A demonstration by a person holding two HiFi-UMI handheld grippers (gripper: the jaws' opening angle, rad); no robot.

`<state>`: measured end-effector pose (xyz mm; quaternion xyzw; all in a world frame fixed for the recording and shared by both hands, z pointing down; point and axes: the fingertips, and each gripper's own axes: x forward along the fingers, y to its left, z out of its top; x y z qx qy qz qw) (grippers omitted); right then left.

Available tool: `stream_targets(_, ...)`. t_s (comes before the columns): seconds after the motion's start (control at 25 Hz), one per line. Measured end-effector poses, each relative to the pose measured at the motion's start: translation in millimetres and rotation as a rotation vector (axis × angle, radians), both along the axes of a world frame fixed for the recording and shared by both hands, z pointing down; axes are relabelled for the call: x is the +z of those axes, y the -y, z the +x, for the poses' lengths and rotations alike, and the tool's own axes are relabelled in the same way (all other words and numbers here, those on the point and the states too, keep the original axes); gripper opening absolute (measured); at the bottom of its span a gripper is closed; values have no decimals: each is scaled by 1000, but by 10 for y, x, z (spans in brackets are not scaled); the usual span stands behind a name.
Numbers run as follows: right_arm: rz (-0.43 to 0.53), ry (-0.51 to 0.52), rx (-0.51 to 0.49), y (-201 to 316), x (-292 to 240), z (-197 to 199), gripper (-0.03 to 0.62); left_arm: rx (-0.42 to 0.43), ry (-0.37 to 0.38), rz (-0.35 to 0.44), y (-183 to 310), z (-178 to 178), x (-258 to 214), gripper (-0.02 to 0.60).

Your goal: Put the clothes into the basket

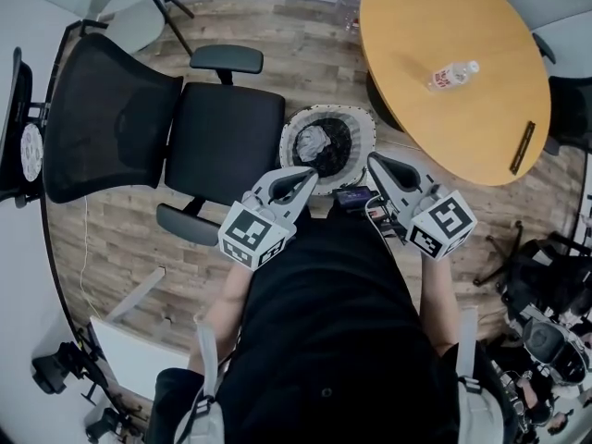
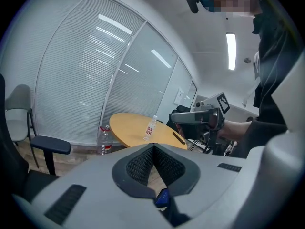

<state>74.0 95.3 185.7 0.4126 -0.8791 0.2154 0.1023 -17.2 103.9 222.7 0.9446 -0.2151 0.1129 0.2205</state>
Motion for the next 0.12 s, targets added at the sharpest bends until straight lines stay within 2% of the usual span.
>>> stream_targets(0.12,4,-14,-10,31,10,-24,17,-4,3,-6,5,-28,47,12)
